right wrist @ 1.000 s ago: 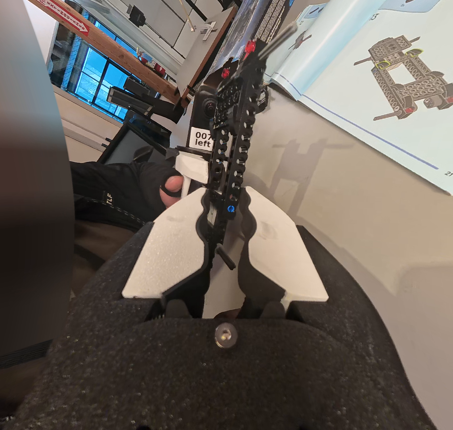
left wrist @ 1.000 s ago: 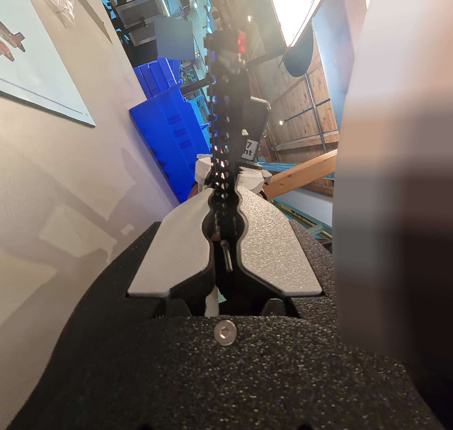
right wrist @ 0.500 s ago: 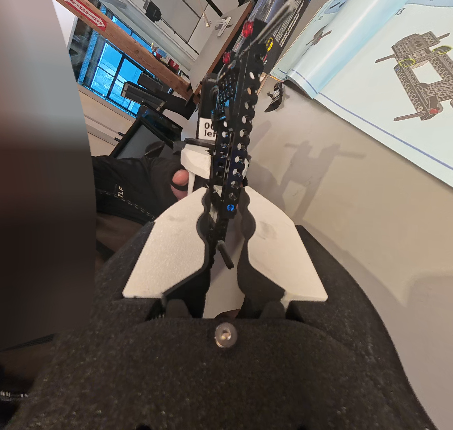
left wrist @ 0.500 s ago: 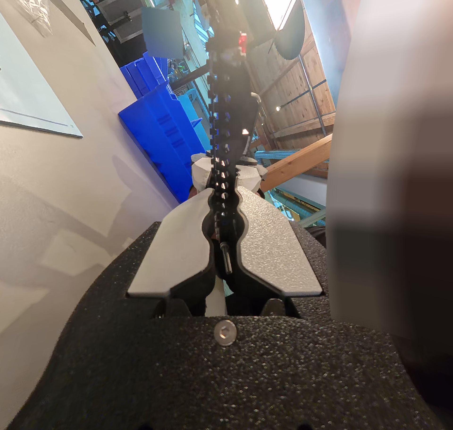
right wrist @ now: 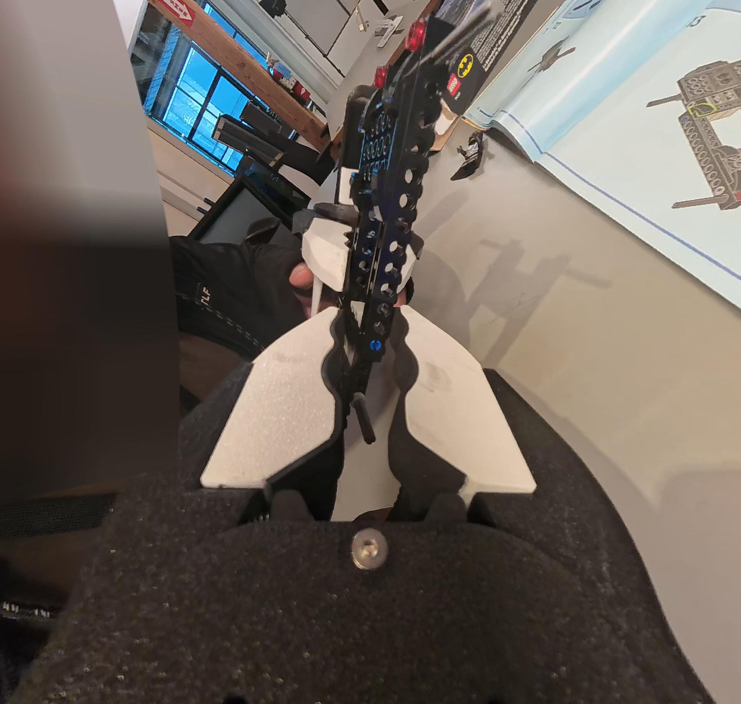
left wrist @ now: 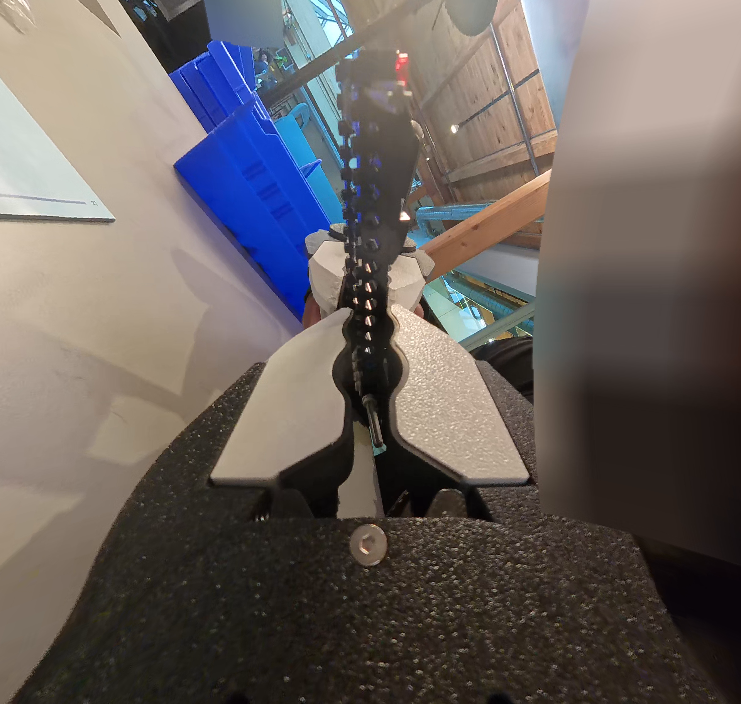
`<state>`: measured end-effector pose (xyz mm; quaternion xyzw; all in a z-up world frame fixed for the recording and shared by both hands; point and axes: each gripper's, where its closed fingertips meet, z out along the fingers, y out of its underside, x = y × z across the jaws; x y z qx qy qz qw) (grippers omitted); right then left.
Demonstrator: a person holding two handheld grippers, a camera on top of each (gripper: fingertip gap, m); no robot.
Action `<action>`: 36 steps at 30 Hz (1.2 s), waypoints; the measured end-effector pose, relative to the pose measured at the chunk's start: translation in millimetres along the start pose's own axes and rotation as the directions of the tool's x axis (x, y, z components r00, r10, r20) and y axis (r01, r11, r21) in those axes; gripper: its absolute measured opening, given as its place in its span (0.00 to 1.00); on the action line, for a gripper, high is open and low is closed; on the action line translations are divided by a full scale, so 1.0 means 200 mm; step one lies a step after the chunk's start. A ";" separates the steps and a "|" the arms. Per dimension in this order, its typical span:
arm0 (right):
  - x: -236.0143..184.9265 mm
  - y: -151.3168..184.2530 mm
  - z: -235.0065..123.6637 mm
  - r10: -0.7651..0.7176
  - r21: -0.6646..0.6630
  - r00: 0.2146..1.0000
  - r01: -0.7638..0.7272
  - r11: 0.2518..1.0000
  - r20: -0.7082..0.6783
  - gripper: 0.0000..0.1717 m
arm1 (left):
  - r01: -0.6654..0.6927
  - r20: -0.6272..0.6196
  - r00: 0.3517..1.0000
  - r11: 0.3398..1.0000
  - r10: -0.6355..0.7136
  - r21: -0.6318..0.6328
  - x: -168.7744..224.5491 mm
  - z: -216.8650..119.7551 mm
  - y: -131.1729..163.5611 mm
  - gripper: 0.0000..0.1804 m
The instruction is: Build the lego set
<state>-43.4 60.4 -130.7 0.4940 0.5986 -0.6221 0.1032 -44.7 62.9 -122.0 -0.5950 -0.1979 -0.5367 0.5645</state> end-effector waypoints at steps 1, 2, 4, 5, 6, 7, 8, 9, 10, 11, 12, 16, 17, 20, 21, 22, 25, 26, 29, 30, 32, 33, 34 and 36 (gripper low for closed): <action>0.00 0.00 0.00 -0.005 0.000 1.000 0.005 1.000 0.007 0.12 | -0.003 -0.005 1.000 1.000 0.003 -0.005 0.00 0.00 0.00 0.07; -0.01 0.00 0.00 -0.009 -0.001 1.000 0.009 1.000 0.013 0.12 | -0.006 -0.009 1.000 1.000 0.006 -0.012 0.01 0.00 0.00 0.07; -0.01 0.01 0.00 -0.012 -0.004 1.000 0.012 1.000 0.022 0.12 | -0.012 -0.012 1.000 1.000 0.011 -0.018 0.01 0.00 0.01 0.07; -0.02 0.01 0.00 -0.014 -0.004 1.000 0.014 1.000 0.027 0.12 | -0.011 -0.017 1.000 1.000 0.010 -0.022 0.01 0.00 0.01 0.07; -0.02 0.02 0.00 -0.015 -0.006 0.999 0.015 1.000 0.030 0.12 | -0.008 -0.021 1.000 1.000 0.008 -0.025 0.01 0.00 0.01 0.07; -0.02 0.02 0.00 -0.020 -0.006 0.999 0.020 1.000 0.031 0.12 | -0.005 -0.026 1.000 1.000 0.005 -0.028 0.01 0.00 0.01 0.07; -0.02 0.02 0.00 -0.025 -0.006 0.999 0.026 1.000 0.030 0.12 | -0.003 -0.029 1.000 0.999 0.002 -0.032 0.01 0.00 0.01 0.07; -0.02 0.02 0.00 -0.027 -0.008 0.999 0.028 1.000 0.028 0.12 | -0.004 -0.027 1.000 0.999 0.003 -0.037 0.01 0.00 0.01 0.07; -0.02 0.02 0.00 -0.026 -0.008 0.999 0.026 1.000 0.029 0.12 | -0.006 -0.027 1.000 0.999 0.004 -0.042 0.01 0.00 0.02 0.07; -0.02 0.02 0.00 -0.023 -0.006 0.999 0.023 1.000 0.033 0.12 | -0.007 -0.026 1.000 0.999 0.006 -0.048 0.01 0.00 0.02 0.07; -0.02 0.03 0.00 -0.017 -0.004 0.999 0.017 1.000 0.037 0.12 | -0.010 -0.022 1.000 0.998 0.009 -0.055 0.01 0.00 0.02 0.07; 0.00 0.03 0.01 0.016 0.002 0.999 -0.016 1.000 0.046 0.12 | -0.001 -0.009 1.000 0.997 0.000 -0.074 -0.01 0.00 0.02 0.07; 0.00 0.03 0.01 0.024 0.004 0.999 -0.024 1.000 0.044 0.12 | 0.010 -0.008 1.000 0.997 -0.011 -0.076 -0.01 0.00 0.02 0.07; 0.01 0.03 0.02 0.048 0.020 0.998 -0.049 0.999 0.041 0.11 | 0.031 -0.001 1.000 0.996 -0.031 -0.085 -0.02 -0.01 0.02 0.07; 0.01 0.04 0.02 0.052 0.024 0.998 -0.053 0.998 0.041 0.11 | 0.031 0.010 0.999 0.995 -0.030 -0.090 -0.03 -0.01 0.02 0.07; 0.01 0.04 0.02 0.053 0.026 0.998 -0.054 0.998 0.040 0.11 | 0.025 0.017 1.000 0.995 -0.024 -0.095 -0.04 -0.01 0.01 0.07; 0.01 0.04 0.04 0.046 0.046 0.998 -0.047 0.998 0.034 0.10 | -0.011 0.024 1.000 0.993 0.014 -0.118 -0.04 -0.02 0.01 0.07; 0.01 0.03 0.04 0.044 0.052 0.998 -0.046 0.998 0.033 0.10 | -0.020 0.024 0.999 0.992 0.023 -0.123 -0.04 -0.02 0.00 0.07; 0.01 0.03 0.04 0.035 0.069 0.999 -0.037 0.997 0.028 0.10 | -0.014 0.015 1.000 0.992 0.016 -0.124 -0.03 -0.03 0.00 0.07; 0.01 0.02 0.04 0.028 0.074 0.999 -0.030 0.997 0.027 0.10 | -0.010 0.008 1.000 0.992 0.011 -0.124 -0.03 -0.03 0.00 0.08; 0.01 0.02 0.04 0.020 0.076 1.000 -0.021 0.997 0.021 0.10 | -0.013 0.003 1.000 0.991 0.013 -0.131 -0.03 -0.03 0.00 0.08; 0.01 0.03 0.04 0.019 0.075 1.000 -0.020 0.997 0.021 0.10 | -0.018 0.006 1.000 0.991 0.019 -0.136 -0.03 -0.03 0.00 0.08; 0.01 0.03 0.04 0.018 0.073 1.000 -0.019 0.997 0.021 0.10 | -0.023 0.009 1.000 0.989 0.025 -0.143 -0.03 -0.03 0.00 0.08; 0.02 0.03 0.04 0.015 0.072 1.000 -0.016 0.997 0.017 0.10 | -0.029 0.016 0.999 0.987 0.032 -0.156 -0.03 -0.03 0.01 0.08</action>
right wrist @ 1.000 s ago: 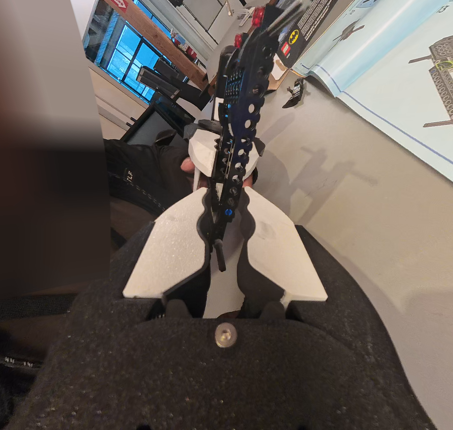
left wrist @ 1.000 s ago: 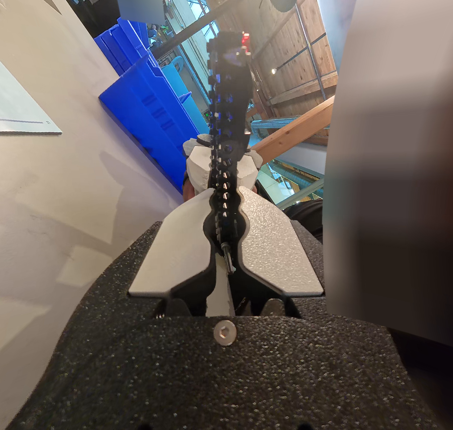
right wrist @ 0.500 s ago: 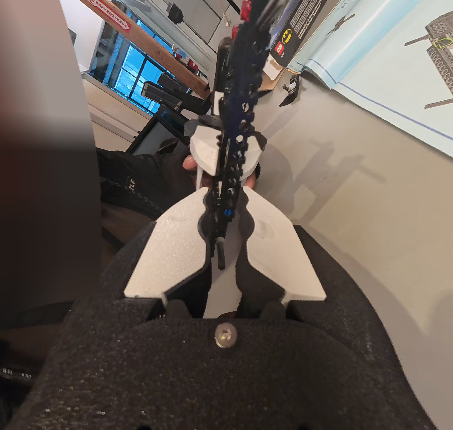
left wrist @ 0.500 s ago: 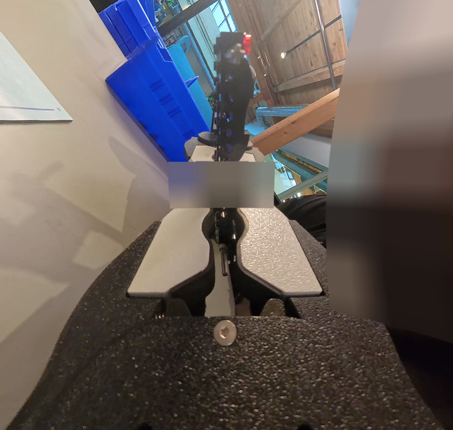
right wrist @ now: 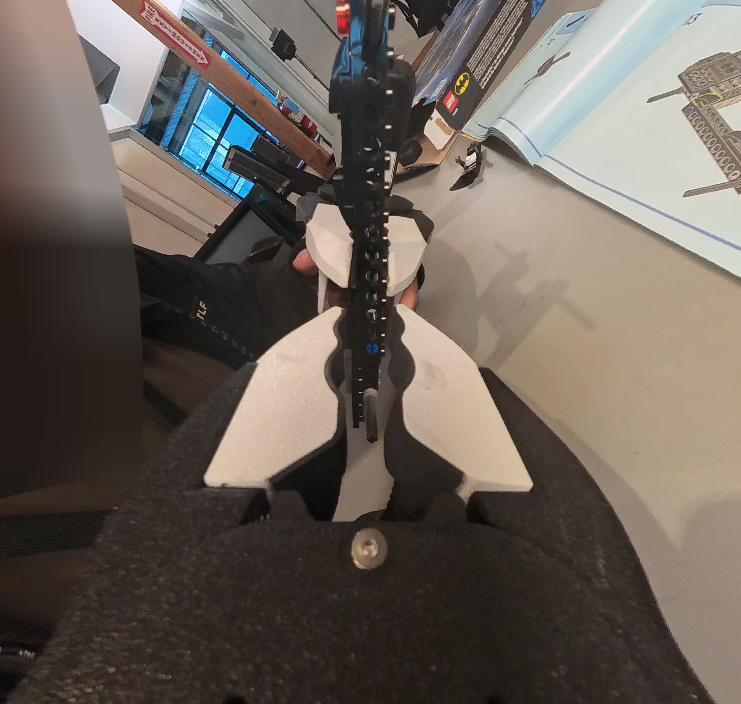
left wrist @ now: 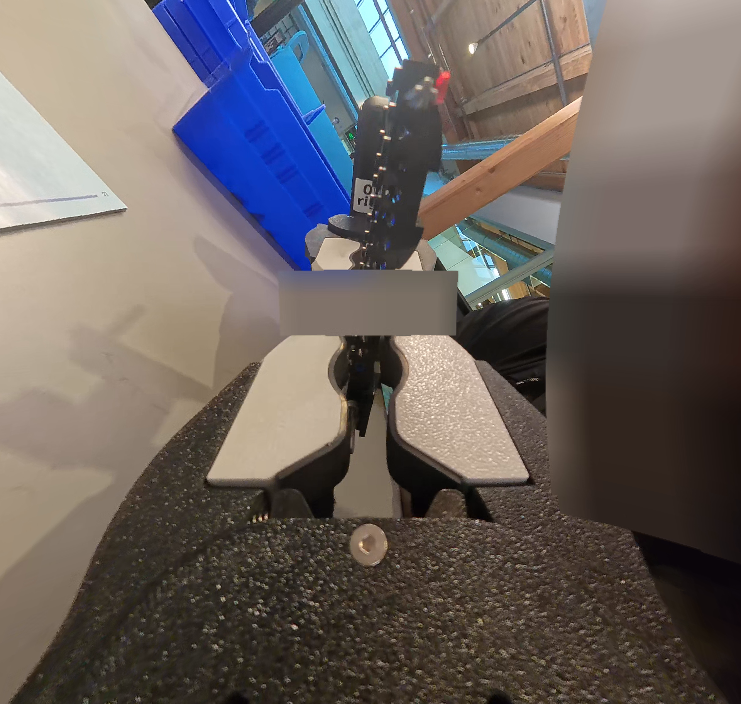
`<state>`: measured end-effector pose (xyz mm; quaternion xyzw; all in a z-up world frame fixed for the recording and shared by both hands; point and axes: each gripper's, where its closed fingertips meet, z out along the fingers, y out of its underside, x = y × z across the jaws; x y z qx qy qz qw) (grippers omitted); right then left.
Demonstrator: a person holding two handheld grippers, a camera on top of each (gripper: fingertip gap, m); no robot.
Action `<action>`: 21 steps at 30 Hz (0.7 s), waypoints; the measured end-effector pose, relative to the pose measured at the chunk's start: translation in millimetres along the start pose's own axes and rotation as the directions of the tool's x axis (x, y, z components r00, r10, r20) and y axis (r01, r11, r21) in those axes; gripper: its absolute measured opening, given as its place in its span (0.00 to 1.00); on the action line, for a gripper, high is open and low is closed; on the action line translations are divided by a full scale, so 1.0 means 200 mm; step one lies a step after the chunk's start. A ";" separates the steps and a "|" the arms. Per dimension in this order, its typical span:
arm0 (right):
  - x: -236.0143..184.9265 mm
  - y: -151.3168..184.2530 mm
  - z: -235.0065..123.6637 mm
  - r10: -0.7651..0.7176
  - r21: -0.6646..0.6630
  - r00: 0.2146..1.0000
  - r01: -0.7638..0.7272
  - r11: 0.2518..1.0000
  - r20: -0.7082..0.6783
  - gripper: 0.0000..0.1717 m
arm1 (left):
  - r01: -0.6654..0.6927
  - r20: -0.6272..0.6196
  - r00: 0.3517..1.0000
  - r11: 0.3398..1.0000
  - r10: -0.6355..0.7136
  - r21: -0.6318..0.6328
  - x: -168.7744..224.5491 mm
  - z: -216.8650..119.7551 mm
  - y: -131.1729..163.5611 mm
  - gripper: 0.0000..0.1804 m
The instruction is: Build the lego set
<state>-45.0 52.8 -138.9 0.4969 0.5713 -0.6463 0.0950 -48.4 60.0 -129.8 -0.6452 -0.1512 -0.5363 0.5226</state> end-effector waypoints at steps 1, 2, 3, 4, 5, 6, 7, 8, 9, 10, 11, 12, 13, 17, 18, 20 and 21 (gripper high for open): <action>0.00 0.00 0.00 -0.002 0.000 1.000 0.002 1.000 -0.002 0.10 | 0.000 0.000 1.000 1.000 0.000 -0.006 0.00 0.00 0.00 0.08; 0.00 0.00 0.00 -0.004 0.000 1.000 0.004 1.000 -0.003 0.10 | 0.002 -0.003 1.000 1.000 -0.002 -0.011 0.00 0.00 0.00 0.08; 0.00 0.00 0.00 -0.005 0.003 1.000 0.005 1.000 -0.004 0.10 | 0.004 -0.008 1.000 1.000 -0.004 -0.014 0.00 0.00 0.00 0.08; 0.00 0.00 0.00 -0.005 0.005 1.000 0.005 1.000 -0.004 0.10 | 0.005 -0.012 1.000 1.000 -0.005 -0.017 0.00 0.00 0.00 0.09; 0.00 0.00 0.00 -0.006 0.007 1.000 0.006 1.000 -0.004 0.10 | 0.007 -0.015 1.000 1.000 -0.007 -0.020 0.00 0.00 0.00 0.09; 0.00 0.00 0.00 -0.007 0.008 1.000 0.007 1.000 -0.003 0.10 | 0.007 -0.020 1.000 1.000 -0.008 -0.025 0.01 0.00 0.00 0.09; 0.00 0.00 0.01 -0.008 0.009 1.000 0.008 1.000 -0.001 0.10 | 0.007 -0.028 1.000 0.999 -0.007 -0.032 0.01 -0.01 0.00 0.09; 0.00 0.00 0.01 -0.009 0.012 1.000 0.009 1.000 0.000 0.10 | 0.005 -0.036 0.999 0.999 -0.006 -0.038 0.02 -0.01 0.00 0.10; -0.01 0.00 0.01 -0.010 0.015 1.000 0.009 1.000 0.005 0.10 | -0.001 -0.046 0.999 0.999 -0.001 -0.043 0.02 -0.01 0.00 0.10; -0.01 0.00 0.01 -0.009 0.019 1.000 0.009 1.000 0.009 0.10 | -0.008 -0.054 0.999 0.999 0.005 -0.048 0.03 -0.02 0.00 0.10; -0.01 -0.01 0.01 -0.009 0.024 1.000 0.009 1.000 0.014 0.10 | -0.013 -0.059 0.998 0.999 0.010 -0.050 0.03 -0.02 0.00 0.10; -0.02 -0.01 0.01 -0.008 0.029 1.000 0.007 1.000 0.022 0.10 | -0.015 -0.063 0.998 0.999 0.011 -0.051 0.03 -0.03 -0.01 0.10; -0.02 -0.01 0.01 -0.006 0.035 1.000 0.005 0.999 0.031 0.10 | -0.017 -0.066 0.998 0.998 0.014 -0.053 0.03 -0.03 -0.01 0.11; -0.03 -0.03 0.00 0.000 0.051 0.999 -0.001 0.999 0.036 0.10 | -0.025 -0.068 0.998 0.997 0.020 -0.068 0.02 -0.05 -0.01 0.13; -0.02 -0.03 0.00 0.005 0.056 0.999 -0.007 0.998 0.033 0.10 | -0.032 -0.075 0.997 0.997 0.026 -0.074 0.03 -0.05 0.00 0.15; -0.02 -0.04 0.00 0.012 0.064 0.999 -0.014 0.998 0.030 0.10 | -0.050 -0.090 0.995 0.995 0.041 -0.090 0.05 -0.04 0.01 0.18; -0.02 -0.04 0.00 0.014 0.067 0.999 -0.016 0.998 0.031 0.10 | -0.061 -0.092 0.994 0.993 0.052 -0.097 0.05 -0.04 0.02 0.19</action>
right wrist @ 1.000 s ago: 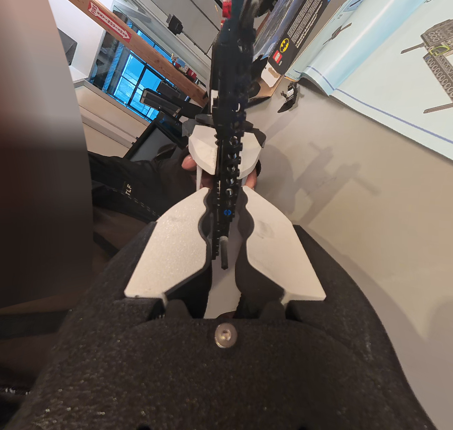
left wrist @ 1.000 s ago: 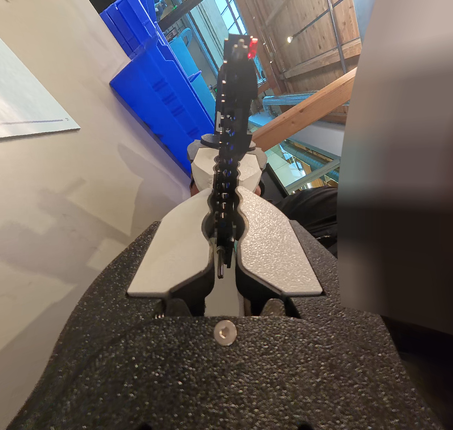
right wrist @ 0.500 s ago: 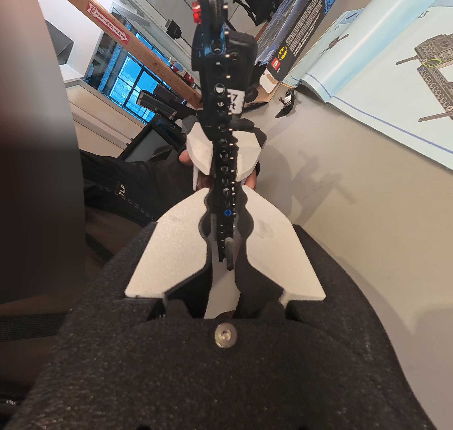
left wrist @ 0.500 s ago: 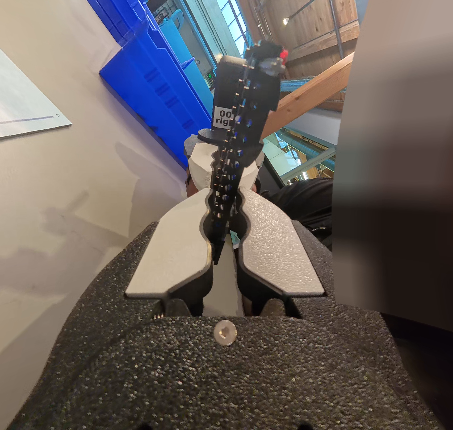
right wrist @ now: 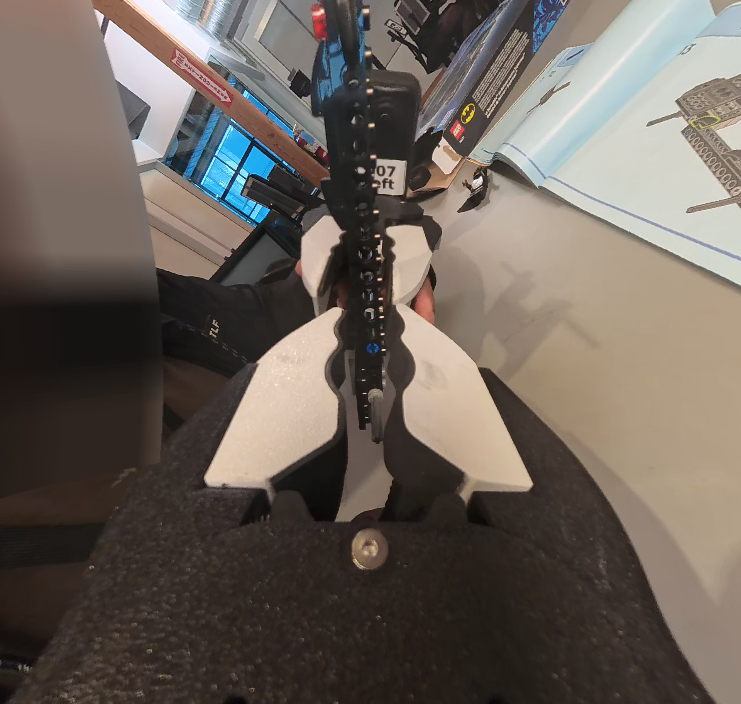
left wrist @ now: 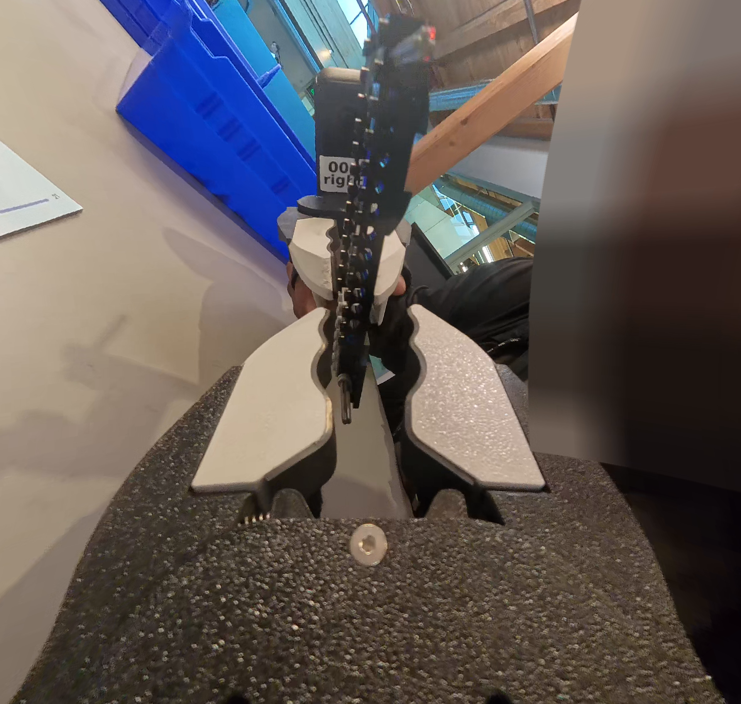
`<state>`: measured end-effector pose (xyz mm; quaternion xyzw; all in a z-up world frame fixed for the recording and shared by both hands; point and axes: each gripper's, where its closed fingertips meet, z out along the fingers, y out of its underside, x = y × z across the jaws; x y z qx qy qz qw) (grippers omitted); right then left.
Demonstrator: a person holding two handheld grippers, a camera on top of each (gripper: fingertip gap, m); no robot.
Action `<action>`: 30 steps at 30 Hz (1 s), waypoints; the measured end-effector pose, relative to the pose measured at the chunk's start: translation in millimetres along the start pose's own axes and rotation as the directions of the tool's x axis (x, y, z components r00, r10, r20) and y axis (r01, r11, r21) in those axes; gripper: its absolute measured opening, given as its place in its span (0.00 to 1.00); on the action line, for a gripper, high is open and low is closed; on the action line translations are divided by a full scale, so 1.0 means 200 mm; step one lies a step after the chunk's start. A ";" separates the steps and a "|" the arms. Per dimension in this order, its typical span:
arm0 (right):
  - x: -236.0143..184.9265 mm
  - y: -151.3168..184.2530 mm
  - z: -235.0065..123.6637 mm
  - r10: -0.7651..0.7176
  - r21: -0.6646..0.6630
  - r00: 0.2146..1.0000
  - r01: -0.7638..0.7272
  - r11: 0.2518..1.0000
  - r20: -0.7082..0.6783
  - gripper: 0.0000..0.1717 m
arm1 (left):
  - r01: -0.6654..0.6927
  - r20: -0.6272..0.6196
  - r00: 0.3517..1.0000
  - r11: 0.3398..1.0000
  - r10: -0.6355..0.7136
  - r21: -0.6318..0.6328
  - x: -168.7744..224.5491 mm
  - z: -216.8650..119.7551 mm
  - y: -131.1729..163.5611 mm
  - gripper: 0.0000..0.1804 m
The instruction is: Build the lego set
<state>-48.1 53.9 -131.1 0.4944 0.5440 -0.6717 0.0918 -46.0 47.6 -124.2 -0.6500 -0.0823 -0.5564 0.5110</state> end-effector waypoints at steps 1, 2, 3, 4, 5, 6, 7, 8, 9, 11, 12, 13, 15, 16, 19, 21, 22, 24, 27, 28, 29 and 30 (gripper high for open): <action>0.00 0.00 0.00 0.000 0.002 1.000 0.000 1.000 0.002 0.10 | -0.015 0.008 1.000 1.000 0.015 -0.005 0.00 0.00 0.00 0.19; -0.01 0.00 0.00 -0.003 0.005 1.000 0.003 1.000 0.005 0.10 | -0.035 0.021 0.999 0.999 0.035 -0.006 0.00 0.01 0.00 0.18; -0.02 -0.01 0.00 -0.007 0.008 1.000 0.007 1.000 0.007 0.10 | -0.054 0.036 0.998 0.998 0.054 -0.008 -0.01 0.01 0.00 0.17; -0.02 -0.01 0.00 -0.013 0.014 1.000 0.013 1.000 0.010 0.10 | -0.068 0.046 0.997 0.998 0.068 -0.018 -0.01 0.01 0.01 0.16; -0.03 -0.01 0.00 -0.018 0.017 1.000 0.018 1.000 0.012 0.10 | -0.074 0.050 0.996 0.997 0.076 -0.024 -0.01 0.01 0.01 0.15; -0.03 -0.02 0.00 -0.025 0.018 1.000 0.025 1.000 0.010 0.10 | -0.077 0.049 0.996 0.997 0.078 -0.025 -0.01 0.01 0.02 0.15; -0.03 -0.02 0.00 -0.034 0.017 0.999 0.034 0.999 0.005 0.10 | -0.075 0.042 0.996 0.997 0.076 -0.024 0.00 0.02 0.02 0.14; -0.03 -0.02 0.00 -0.041 0.017 0.999 0.041 0.999 0.001 0.10 | -0.071 0.034 0.997 0.997 0.072 -0.023 0.00 0.02 0.02 0.13; -0.03 -0.02 0.00 -0.042 0.018 0.999 0.042 0.999 0.000 0.10 | -0.068 0.026 0.997 0.997 0.068 -0.021 0.00 0.02 0.02 0.12; -0.03 -0.02 0.00 -0.040 0.024 0.999 0.040 0.999 0.002 0.10 | -0.067 0.018 0.998 0.998 0.068 -0.017 0.01 0.02 0.02 0.11; -0.04 -0.02 0.00 -0.038 0.028 0.999 0.038 0.999 0.006 0.10 | -0.073 0.016 0.997 0.997 0.073 -0.015 0.01 0.02 0.02 0.11; -0.04 -0.03 0.00 -0.035 0.030 0.999 0.035 0.999 0.011 0.10 | -0.081 0.013 0.997 0.997 0.081 -0.012 0.02 0.02 0.02 0.11; -0.05 -0.03 0.00 -0.032 0.034 0.999 0.031 0.999 0.021 0.10 | -0.101 0.010 0.995 0.995 0.101 -0.010 0.03 0.02 0.02 0.10; -0.06 -0.03 0.00 -0.030 0.035 0.999 0.029 0.999 0.027 0.10 | -0.113 0.010 0.994 0.994 0.113 -0.008 0.03 0.02 0.02 0.10; -0.06 -0.03 0.00 -0.020 0.042 0.999 0.019 0.999 0.038 0.10 | -0.147 0.012 0.989 0.989 0.147 0.002 0.04 0.02 0.01 0.09; -0.07 -0.04 0.00 -0.020 0.046 0.999 0.018 0.999 0.040 0.10 | -0.154 0.014 0.988 0.988 0.154 0.011 0.04 0.02 0.01 0.09; -0.07 -0.04 0.00 -0.021 0.047 0.999 0.019 0.999 0.044 0.10 | -0.161 0.010 0.987 0.987 0.161 0.015 0.05 0.02 0.01 0.09; -0.08 -0.04 0.00 -0.023 0.048 0.999 0.021 0.999 0.048 0.10 | -0.170 0.008 0.985 0.985 0.170 0.017 0.05 0.02 0.01 0.08; -0.08 -0.04 0.00 -0.018 0.052 0.998 0.016 0.999 0.055 0.10 | -0.177 0.012 0.984 0.984 0.177 0.029 0.06 0.02 0.00 0.08; -0.08 -0.04 0.00 -0.017 0.055 0.998 0.014 0.998 0.057 0.10 | -0.177 0.017 0.984 0.983 0.177 0.036 0.06 0.02 0.00 0.08; -0.08 -0.04 0.00 -0.017 0.057 0.998 0.013 0.998 0.060 0.10 | -0.175 0.018 0.984 0.984 0.175 0.039 0.06 0.02 0.00 0.08; -0.09 -0.04 0.00 -0.016 0.058 0.998 0.013 0.998 0.066 0.10 | -0.175 0.014 0.985 0.984 0.174 0.042 0.06 0.02 0.00 0.08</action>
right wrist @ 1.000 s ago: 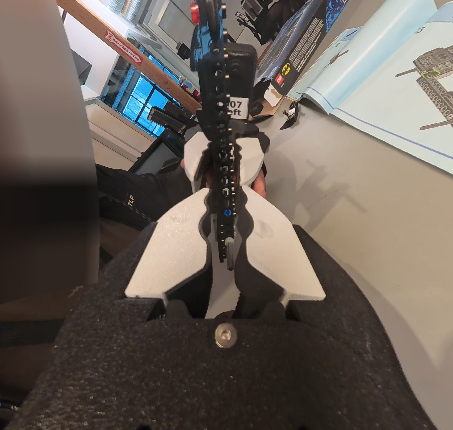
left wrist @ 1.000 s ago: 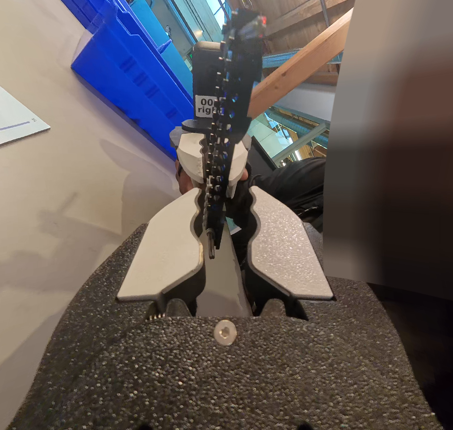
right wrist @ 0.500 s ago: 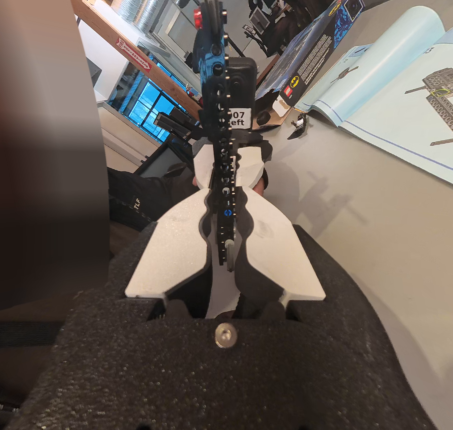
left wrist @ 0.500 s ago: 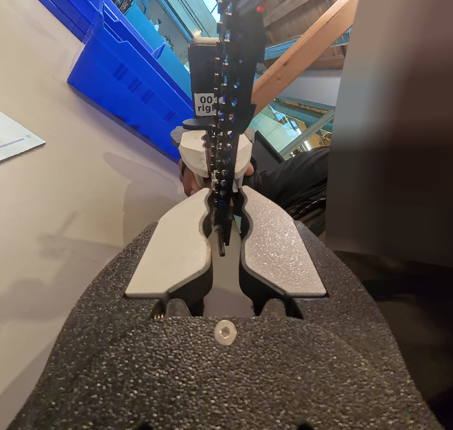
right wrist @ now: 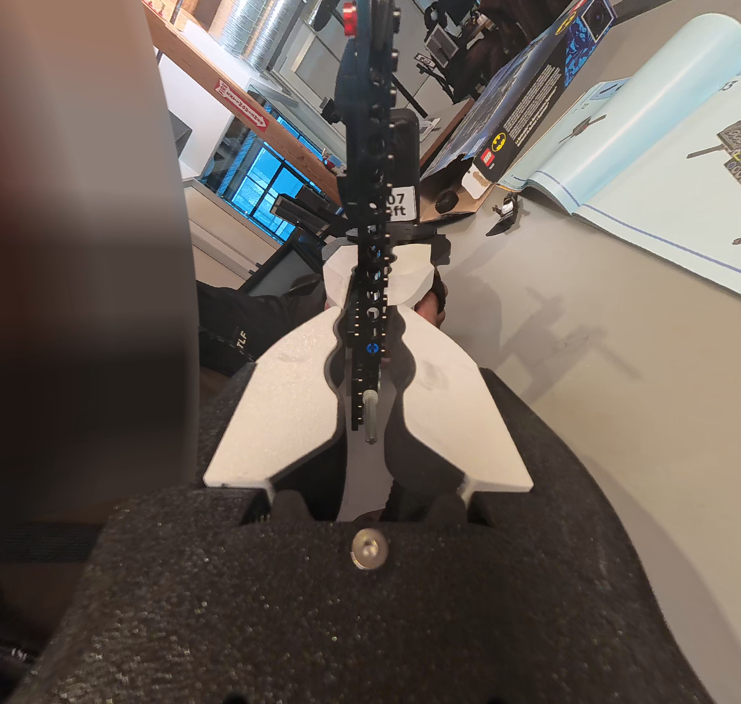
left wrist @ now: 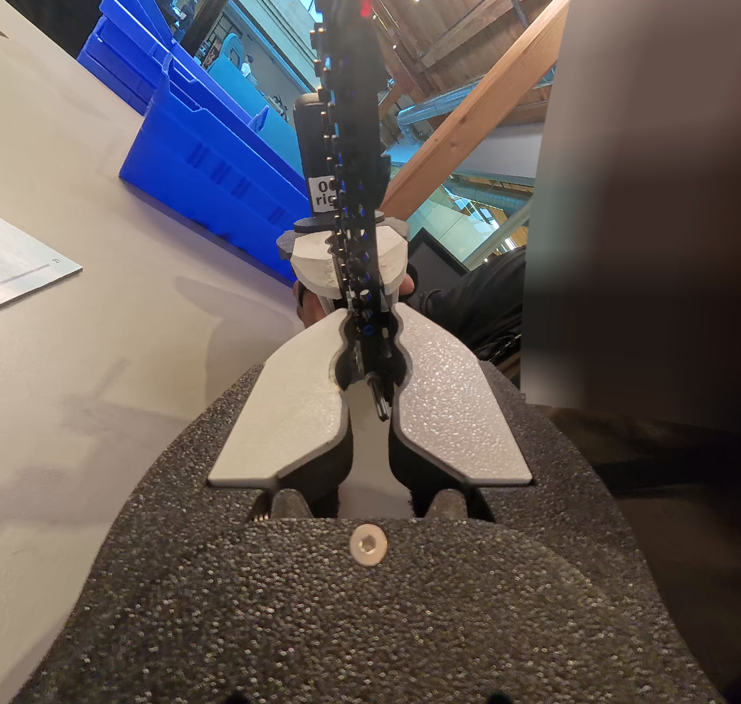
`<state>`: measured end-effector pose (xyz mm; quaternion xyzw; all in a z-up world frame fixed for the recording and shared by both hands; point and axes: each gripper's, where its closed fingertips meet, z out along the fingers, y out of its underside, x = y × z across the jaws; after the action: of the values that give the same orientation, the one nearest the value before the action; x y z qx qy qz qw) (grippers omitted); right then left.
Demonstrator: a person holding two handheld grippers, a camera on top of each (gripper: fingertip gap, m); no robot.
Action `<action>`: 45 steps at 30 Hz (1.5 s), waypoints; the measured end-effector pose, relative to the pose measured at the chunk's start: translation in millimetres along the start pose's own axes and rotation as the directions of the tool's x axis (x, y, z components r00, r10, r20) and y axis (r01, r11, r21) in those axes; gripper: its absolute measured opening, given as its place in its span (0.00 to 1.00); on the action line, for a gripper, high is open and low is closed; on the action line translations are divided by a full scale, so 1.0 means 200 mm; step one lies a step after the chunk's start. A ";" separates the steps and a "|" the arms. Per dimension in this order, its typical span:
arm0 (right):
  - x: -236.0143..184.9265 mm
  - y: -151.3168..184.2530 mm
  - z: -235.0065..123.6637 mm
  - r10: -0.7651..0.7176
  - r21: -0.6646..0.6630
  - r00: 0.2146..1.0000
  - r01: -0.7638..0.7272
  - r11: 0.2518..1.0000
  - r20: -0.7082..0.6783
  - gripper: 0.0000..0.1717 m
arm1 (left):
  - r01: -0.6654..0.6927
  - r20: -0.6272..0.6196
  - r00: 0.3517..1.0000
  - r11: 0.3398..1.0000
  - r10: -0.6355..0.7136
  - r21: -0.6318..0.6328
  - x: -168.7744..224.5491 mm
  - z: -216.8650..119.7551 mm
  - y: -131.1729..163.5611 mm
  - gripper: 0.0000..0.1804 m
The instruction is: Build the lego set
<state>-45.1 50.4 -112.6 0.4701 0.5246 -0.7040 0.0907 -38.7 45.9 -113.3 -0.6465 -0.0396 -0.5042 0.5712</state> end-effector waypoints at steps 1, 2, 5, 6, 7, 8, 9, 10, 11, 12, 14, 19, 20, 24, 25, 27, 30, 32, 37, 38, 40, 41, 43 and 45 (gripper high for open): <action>0.00 0.00 0.00 -0.002 0.001 1.000 0.002 1.000 0.005 0.10 | -0.002 -0.004 1.000 1.000 0.002 0.000 0.00 0.00 0.00 0.08; -0.01 0.00 0.00 -0.008 0.004 1.000 0.008 1.000 0.007 0.10 | -0.007 -0.006 1.000 1.000 0.007 0.003 0.01 0.00 0.00 0.08; -0.01 0.00 0.00 -0.021 0.004 1.000 0.021 1.000 0.009 0.10 | -0.021 -0.003 1.000 1.000 0.021 0.009 0.01 0.00 -0.01 0.08; -0.02 0.00 0.00 -0.021 0.003 1.000 0.021 1.000 0.011 0.10 | -0.023 -0.004 1.000 1.000 0.023 0.008 0.01 0.00 0.00 0.08; -0.02 0.00 0.00 -0.021 0.002 1.000 0.021 1.000 0.012 0.10 | -0.027 -0.004 1.000 1.000 0.027 0.010 0.02 0.00 -0.01 0.08; -0.02 0.00 0.00 -0.023 0.002 1.000 0.023 1.000 0.014 0.10 | -0.033 -0.004 0.999 0.999 0.033 0.012 0.02 0.00 -0.01 0.08; -0.02 0.00 0.00 -0.025 0.000 1.000 0.025 1.000 0.016 0.10 | -0.038 -0.004 0.999 0.999 0.038 0.013 0.02 0.00 -0.01 0.08; -0.02 0.00 0.00 -0.028 -0.002 0.999 0.028 1.000 0.015 0.10 | -0.042 -0.003 0.999 0.999 0.042 0.012 0.02 0.00 0.00 0.08; -0.02 -0.01 0.00 -0.029 0.000 1.000 0.029 1.000 0.013 0.10 | -0.046 -0.001 0.999 0.999 0.046 0.014 0.02 0.00 -0.01 0.08; -0.03 -0.01 0.00 -0.029 0.004 1.000 0.029 1.000 0.009 0.10 | -0.048 -0.001 0.999 0.999 0.048 0.017 0.02 0.00 -0.01 0.08; -0.02 -0.01 0.00 -0.032 0.005 0.999 0.032 0.999 -0.001 0.10 | -0.040 0.003 0.999 0.999 0.040 0.013 0.02 0.00 -0.01 0.08; 0.01 -0.03 -0.01 -0.056 -0.001 0.997 0.056 0.998 -0.048 0.14 | -0.032 0.026 0.999 0.999 0.032 0.013 0.00 -0.01 -0.01 0.08; 0.00 -0.03 -0.02 -0.060 0.000 0.997 0.060 0.998 -0.046 0.15 | -0.030 0.032 0.999 0.999 0.030 0.016 0.00 -0.01 -0.01 0.08; 0.00 -0.02 -0.03 -0.098 -0.037 0.993 0.095 0.995 -0.060 0.15 | -0.029 0.031 0.999 0.999 0.028 0.020 0.00 -0.02 -0.02 0.08; 0.00 -0.01 -0.03 -0.109 -0.049 0.992 0.106 0.993 -0.063 0.14 | -0.029 0.031 0.999 0.999 0.029 0.021 0.00 -0.02 -0.02 0.08; -0.01 0.00 -0.03 -0.127 -0.053 0.990 0.123 0.991 -0.065 0.11 | -0.029 0.024 0.999 0.999 0.029 0.018 0.00 -0.02 -0.02 0.08; 0.00 0.01 -0.04 -0.139 -0.049 0.988 0.136 0.990 -0.070 0.10 | -0.037 0.023 0.999 0.999 0.037 0.004 0.01 -0.01 -0.01 0.08; 0.00 0.01 -0.04 -0.139 -0.050 0.988 0.136 0.989 -0.066 0.10 | -0.038 0.023 0.999 0.999 0.038 -0.002 0.01 -0.01 0.00 0.08; 0.00 0.02 -0.04 -0.145 -0.051 0.987 0.142 0.989 -0.074 0.12 | -0.072 0.033 0.997 0.997 0.072 -0.013 0.01 -0.01 0.00 0.08; 0.00 0.02 -0.04 -0.148 -0.053 0.986 0.144 0.988 -0.073 0.12 | -0.084 0.033 0.996 0.996 0.085 -0.019 0.01 -0.01 0.01 0.08; -0.01 0.02 -0.04 -0.151 -0.051 0.987 0.149 0.988 -0.059 0.11 | -0.105 0.032 0.994 0.994 0.106 -0.037 0.02 0.00 0.02 0.08; -0.02 0.02 -0.04 -0.155 -0.045 0.987 0.153 0.987 -0.048 0.10 | -0.111 0.027 0.993 0.993 0.112 -0.038 0.03 0.00 0.02 0.08; -0.03 0.03 -0.04 -0.154 -0.037 0.988 0.153 0.988 -0.032 0.10 | -0.122 0.025 0.992 0.992 0.123 -0.039 0.03 0.00 0.03 0.09; -0.03 0.03 -0.04 -0.145 -0.031 0.989 0.144 0.989 -0.018 0.10 | -0.132 0.025 0.991 0.990 0.133 -0.041 0.04 0.00 0.03 0.09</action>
<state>-33.5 52.1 -111.7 0.4365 0.5685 -0.6961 0.0413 -31.3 40.8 -112.2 -0.6658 0.0054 -0.4567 0.5900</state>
